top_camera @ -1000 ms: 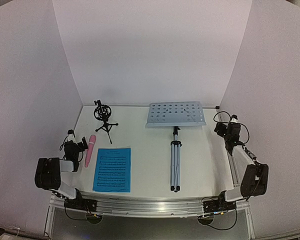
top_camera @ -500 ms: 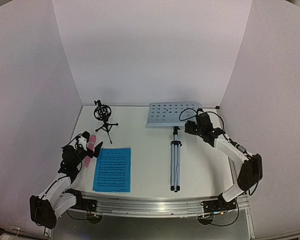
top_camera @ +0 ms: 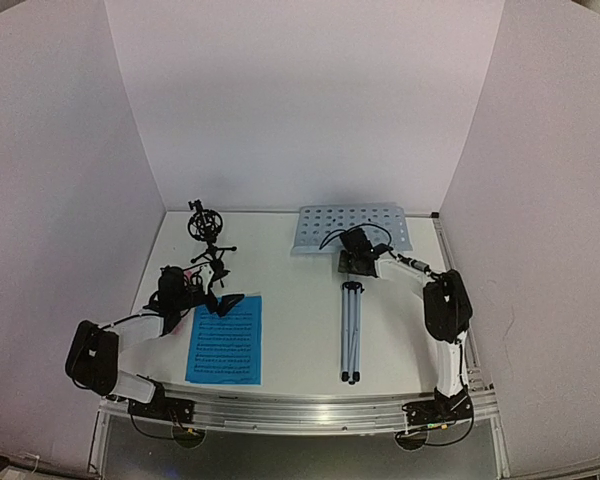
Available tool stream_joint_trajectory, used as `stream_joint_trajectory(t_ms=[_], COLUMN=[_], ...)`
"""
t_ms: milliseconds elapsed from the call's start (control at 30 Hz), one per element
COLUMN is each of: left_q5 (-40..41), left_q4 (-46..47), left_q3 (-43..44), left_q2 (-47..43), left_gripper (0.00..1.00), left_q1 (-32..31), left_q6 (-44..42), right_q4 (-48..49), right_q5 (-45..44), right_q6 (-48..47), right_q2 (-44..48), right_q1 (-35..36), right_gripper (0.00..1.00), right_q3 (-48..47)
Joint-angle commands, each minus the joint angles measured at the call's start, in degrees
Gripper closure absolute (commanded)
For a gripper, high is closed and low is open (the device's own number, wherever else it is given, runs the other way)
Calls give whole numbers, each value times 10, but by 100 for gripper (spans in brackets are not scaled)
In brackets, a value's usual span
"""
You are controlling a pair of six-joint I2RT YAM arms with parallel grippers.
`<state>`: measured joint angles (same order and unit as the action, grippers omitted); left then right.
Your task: Set up the instrument practice props
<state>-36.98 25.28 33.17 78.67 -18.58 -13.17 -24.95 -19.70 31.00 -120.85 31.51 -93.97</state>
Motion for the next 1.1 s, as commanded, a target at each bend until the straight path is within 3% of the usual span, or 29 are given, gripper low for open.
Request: stream_joint_trajectory(t_ms=[0, 467, 733, 1067], left_q5=[-33, -3, 21, 29], left_q4=[101, 114, 112, 110], left_q3=[26, 39, 37, 35], left_q2=[49, 76, 69, 72], left_gripper=[1, 1, 1, 1], left_q1=[-30, -53, -54, -54], left_q6=[14, 8, 8, 7], right_q4=[-16, -16, -30, -51], right_q5=[-18, -57, -88, -115], right_q6=[17, 30, 53, 42], right_q2=[-27, -103, -93, -106], right_q1=[-2, -2, 8, 16], right_gripper=[48, 62, 64, 65], right_q3=[-27, -53, -12, -32])
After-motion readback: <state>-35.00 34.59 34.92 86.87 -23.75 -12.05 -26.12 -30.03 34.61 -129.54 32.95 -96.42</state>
